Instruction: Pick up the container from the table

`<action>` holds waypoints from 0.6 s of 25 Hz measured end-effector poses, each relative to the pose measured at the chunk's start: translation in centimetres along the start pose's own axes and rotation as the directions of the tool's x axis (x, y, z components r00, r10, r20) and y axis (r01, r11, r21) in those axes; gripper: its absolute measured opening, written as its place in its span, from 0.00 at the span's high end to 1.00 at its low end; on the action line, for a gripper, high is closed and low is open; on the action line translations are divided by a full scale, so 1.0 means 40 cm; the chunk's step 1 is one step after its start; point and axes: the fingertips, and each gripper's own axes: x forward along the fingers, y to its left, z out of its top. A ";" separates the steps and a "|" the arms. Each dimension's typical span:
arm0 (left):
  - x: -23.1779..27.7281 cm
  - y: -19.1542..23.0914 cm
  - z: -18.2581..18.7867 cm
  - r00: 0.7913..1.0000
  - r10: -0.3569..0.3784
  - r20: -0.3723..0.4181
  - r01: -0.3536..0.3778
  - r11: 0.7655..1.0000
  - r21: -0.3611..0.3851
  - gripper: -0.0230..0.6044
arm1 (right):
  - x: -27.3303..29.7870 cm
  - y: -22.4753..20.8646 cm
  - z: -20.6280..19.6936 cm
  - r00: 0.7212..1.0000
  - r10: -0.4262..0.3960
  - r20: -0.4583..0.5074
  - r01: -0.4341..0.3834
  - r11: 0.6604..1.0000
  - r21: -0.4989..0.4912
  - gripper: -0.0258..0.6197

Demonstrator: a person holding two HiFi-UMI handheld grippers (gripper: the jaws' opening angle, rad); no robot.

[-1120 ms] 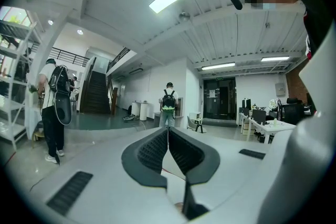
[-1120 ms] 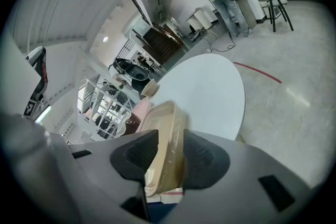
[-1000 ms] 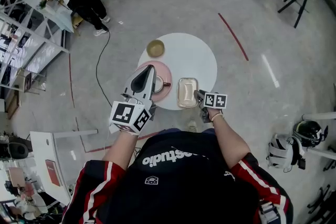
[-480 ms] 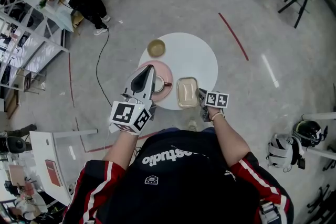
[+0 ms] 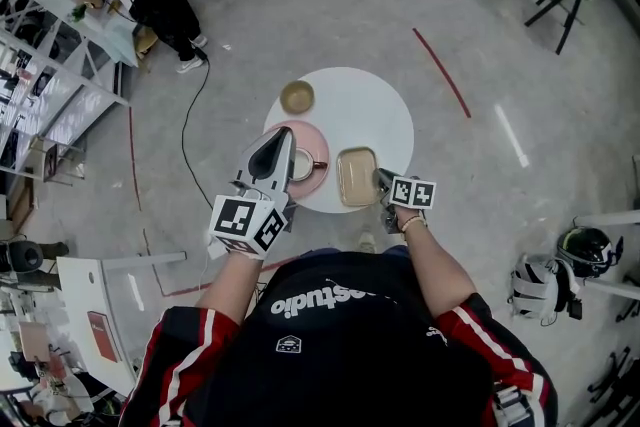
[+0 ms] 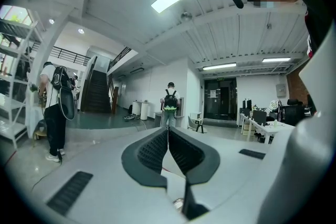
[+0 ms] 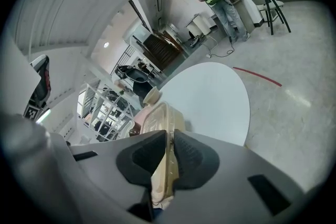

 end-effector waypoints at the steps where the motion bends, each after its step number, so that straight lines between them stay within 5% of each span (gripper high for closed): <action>1: 0.000 0.002 0.002 1.000 -0.001 -0.001 0.001 1.000 0.001 0.92 | -0.002 0.003 0.004 1.000 -0.002 0.006 0.003 1.000 -0.008 0.87; 15: -0.027 0.016 0.023 0.999 -0.041 -0.011 0.041 0.999 -0.011 0.92 | -0.053 0.048 0.047 0.994 -0.048 0.094 0.058 0.993 -0.103 0.87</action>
